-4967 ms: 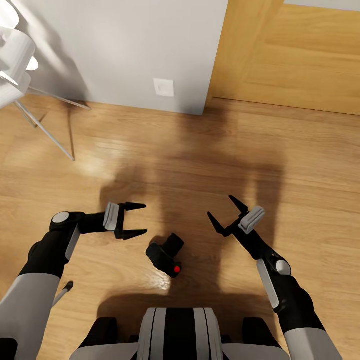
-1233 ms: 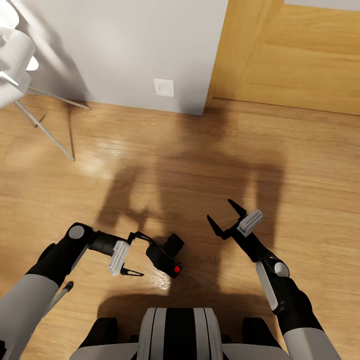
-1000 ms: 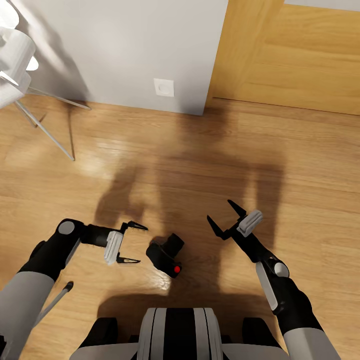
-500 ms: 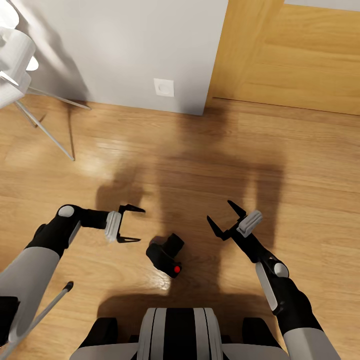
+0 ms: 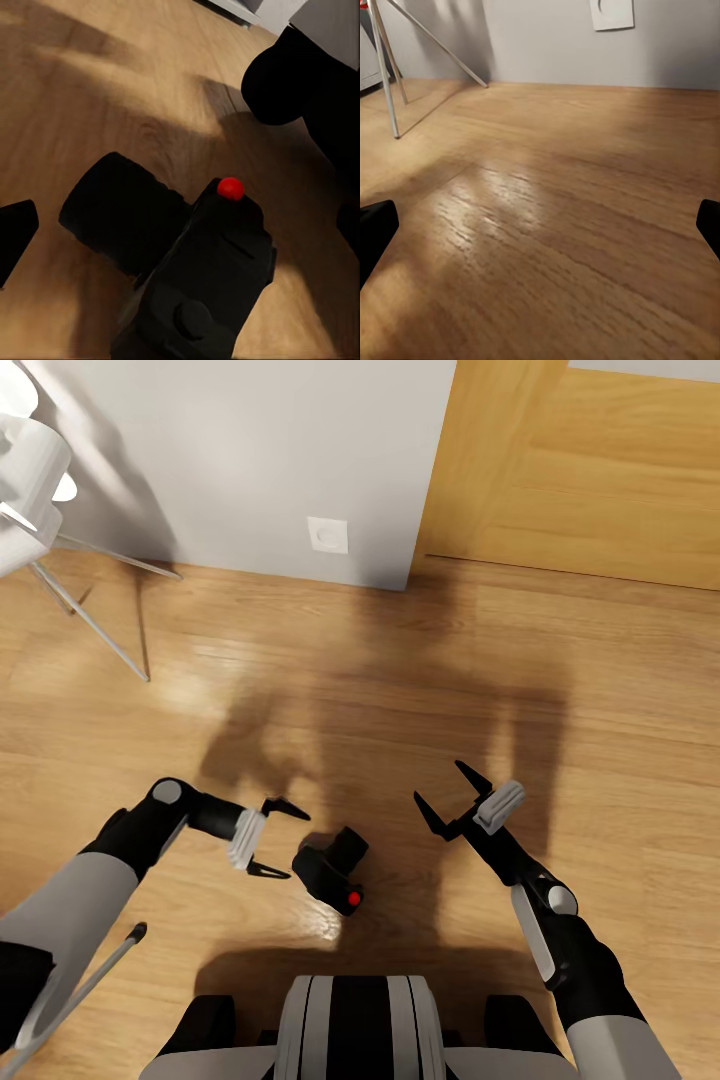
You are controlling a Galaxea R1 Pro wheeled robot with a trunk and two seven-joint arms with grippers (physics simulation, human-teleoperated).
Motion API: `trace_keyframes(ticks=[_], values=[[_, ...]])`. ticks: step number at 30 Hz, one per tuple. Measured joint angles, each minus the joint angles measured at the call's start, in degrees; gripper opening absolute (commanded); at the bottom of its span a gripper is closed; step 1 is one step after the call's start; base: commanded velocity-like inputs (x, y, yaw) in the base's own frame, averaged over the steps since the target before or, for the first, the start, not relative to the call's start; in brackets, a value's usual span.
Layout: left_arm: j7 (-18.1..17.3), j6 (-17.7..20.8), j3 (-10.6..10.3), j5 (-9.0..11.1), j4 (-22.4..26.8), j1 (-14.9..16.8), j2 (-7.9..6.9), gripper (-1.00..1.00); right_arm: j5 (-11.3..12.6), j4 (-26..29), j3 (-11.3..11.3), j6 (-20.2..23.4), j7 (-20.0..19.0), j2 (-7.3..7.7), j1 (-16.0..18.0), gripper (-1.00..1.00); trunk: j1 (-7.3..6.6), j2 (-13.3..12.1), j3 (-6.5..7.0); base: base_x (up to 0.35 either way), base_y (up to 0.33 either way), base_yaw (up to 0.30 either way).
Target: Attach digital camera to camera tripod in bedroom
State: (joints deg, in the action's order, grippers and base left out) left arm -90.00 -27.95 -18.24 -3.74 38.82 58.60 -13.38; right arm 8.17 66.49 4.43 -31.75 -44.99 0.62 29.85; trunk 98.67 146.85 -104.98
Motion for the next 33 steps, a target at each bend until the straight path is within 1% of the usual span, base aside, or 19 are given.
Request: trace_keyframes(ticks=[3, 10, 18, 30, 31, 33], values=[[0.0, 0.0, -0.97, 0.03, -0.01, 0.0, -0.06, 1.0, 0.0, 0.0, 0.0, 0.0, 0.0, 0.0, 0.0, 1.0, 0.0, 0.0, 0.0, 0.0, 0.0, 0.0], [0.0, -0.07, -1.67, 0.03, -0.09, 0.0, -0.21, 1.0, 0.0, 0.0, 0.0, 0.0, 0.0, 0.0, 0.0, 1.0, 0.0, 0.0, 0.0, 0.0, 0.0, 0.0], [0.0, -0.09, -1.82, 0.0, -0.11, 0.0, -0.23, 1.0, 0.0, 0.0, 0.0, 0.0, 0.0, 0.0, 0.0, 1.0, 0.0, 0.0, 0.0, 0.0, 0.0, 0.0], [0.0, -0.09, -1.91, 0.04, -0.4, 0.0, 0.15, 1.0, 0.0, 0.0, 0.0, -0.36, -0.08, 0.0, 0.0, 1.0, 0.0, 0.0, 0.0, 0.0, 0.0, 0.0], [0.0, -0.09, -1.89, 0.0, -1.7, 0.0, 0.46, 1.0, 0.01, 0.0, 0.0, -1.25, -0.08, 0.0, 0.0, 1.0, 0.0, 0.0, 0.0, 0.0, 0.0, 0.0], [0.0, -0.11, -1.85, -0.01, -2.51, 0.0, 0.85, 1.0, 0.0, 0.0, 0.0, -1.84, -0.08, 0.0, 0.0, 1.0, 0.0, 0.0, 0.0, 0.0, 0.0, 0.0]])
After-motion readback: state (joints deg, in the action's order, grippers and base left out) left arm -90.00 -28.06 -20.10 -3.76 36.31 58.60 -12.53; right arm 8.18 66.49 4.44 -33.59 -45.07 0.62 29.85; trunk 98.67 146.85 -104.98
